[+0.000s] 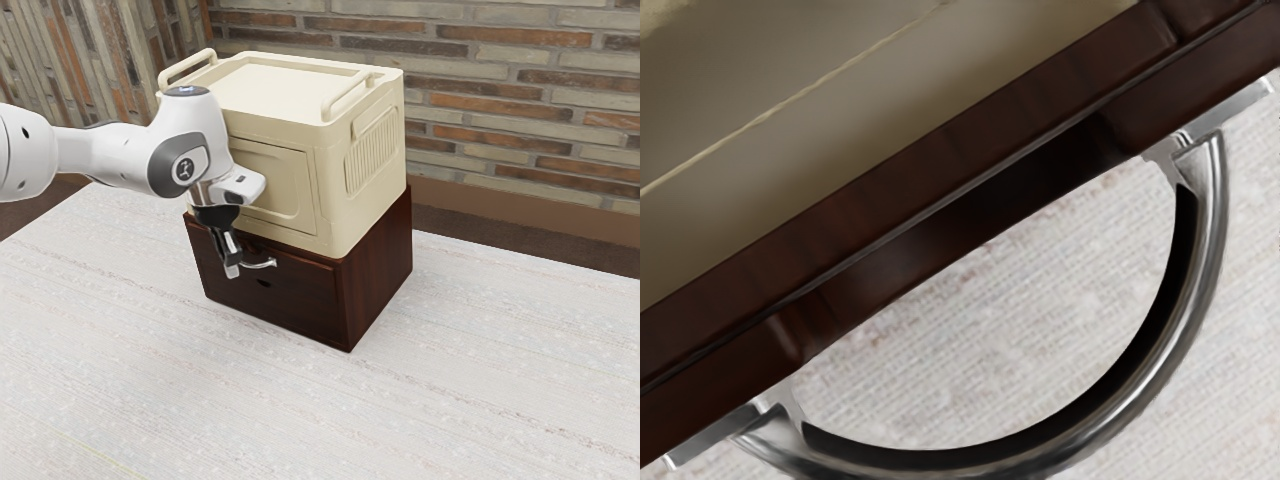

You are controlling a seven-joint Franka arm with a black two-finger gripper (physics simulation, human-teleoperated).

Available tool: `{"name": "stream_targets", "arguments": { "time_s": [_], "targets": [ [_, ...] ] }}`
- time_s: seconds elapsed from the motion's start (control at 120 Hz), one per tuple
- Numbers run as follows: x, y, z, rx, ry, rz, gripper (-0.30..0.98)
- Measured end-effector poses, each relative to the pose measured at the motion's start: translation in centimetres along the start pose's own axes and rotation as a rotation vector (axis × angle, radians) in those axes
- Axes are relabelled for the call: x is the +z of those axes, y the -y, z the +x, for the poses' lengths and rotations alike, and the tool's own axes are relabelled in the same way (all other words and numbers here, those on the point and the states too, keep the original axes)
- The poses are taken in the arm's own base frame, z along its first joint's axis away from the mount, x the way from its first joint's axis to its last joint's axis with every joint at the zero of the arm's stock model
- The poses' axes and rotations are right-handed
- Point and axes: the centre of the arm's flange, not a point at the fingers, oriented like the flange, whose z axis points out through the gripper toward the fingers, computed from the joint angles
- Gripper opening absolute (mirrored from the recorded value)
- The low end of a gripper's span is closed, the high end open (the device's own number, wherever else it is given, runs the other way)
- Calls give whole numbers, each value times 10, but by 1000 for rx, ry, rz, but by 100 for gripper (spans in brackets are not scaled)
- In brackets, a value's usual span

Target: Push the drawer handle with one arm to close the drawer

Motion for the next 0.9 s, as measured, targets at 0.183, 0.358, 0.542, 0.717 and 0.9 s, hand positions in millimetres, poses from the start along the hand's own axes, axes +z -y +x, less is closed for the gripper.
{"name": "stream_targets", "arguments": {
  "time_s": [0.183,0.358,0.542,0.717,0.9],
  "targets": [
    [0,-5,3,-1,-11,-17,-10],
    [1,-9,6,2,-19,-29,-10],
    [1,-10,7,5,-19,-28,-10],
    [1,-9,7,19,-23,-22,-11],
    [-6,-19,10,-14,-21,-54,2]
  ]
}}
